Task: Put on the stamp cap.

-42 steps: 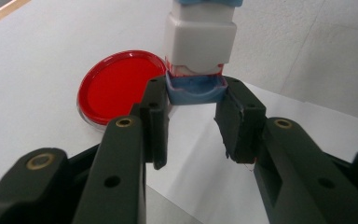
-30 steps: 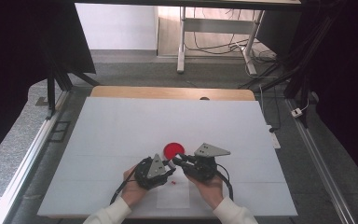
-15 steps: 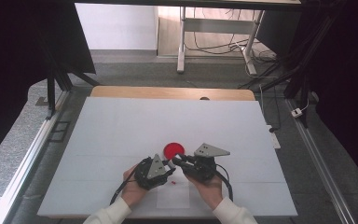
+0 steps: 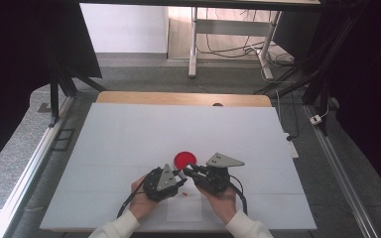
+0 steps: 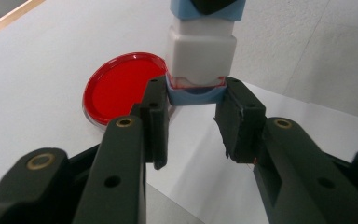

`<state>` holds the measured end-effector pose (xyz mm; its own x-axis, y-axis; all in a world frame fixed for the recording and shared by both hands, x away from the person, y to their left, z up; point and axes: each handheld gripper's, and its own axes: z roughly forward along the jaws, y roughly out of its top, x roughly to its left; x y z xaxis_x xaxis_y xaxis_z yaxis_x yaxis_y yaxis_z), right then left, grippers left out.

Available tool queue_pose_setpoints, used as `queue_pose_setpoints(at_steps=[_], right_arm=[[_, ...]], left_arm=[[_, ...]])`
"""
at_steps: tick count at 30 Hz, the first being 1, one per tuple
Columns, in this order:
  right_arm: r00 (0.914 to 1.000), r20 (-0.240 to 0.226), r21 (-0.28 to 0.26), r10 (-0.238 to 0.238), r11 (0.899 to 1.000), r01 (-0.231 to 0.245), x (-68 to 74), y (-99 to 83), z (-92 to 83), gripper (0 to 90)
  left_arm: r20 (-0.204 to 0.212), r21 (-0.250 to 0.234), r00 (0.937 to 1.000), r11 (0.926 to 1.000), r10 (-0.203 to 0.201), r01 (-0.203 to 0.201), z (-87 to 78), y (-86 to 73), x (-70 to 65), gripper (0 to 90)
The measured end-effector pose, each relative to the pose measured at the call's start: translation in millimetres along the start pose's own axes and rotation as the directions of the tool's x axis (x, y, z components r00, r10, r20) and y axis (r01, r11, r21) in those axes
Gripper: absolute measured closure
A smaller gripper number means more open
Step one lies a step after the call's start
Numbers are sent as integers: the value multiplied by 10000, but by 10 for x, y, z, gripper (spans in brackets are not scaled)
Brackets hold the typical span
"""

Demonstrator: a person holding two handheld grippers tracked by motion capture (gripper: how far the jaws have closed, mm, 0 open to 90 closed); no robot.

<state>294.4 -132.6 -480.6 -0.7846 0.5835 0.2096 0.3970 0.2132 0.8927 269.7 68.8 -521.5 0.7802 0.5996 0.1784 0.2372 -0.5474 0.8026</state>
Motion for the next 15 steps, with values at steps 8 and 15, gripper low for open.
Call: queue_pose_setpoints(at_steps=[8, 15], right_arm=[[9999, 107, 20, 84, 10000, -84, 10, -6, 5, 749], [9999, 56, 42, 86, 10000, -86, 11, -6, 7, 750]], left_arm=[[-135, -55, 9999, 10000, 62, -63, -6, 6, -23, 644], [-245, -27, 9995, 9998, 194, -194, -15, 12, -31, 646]])
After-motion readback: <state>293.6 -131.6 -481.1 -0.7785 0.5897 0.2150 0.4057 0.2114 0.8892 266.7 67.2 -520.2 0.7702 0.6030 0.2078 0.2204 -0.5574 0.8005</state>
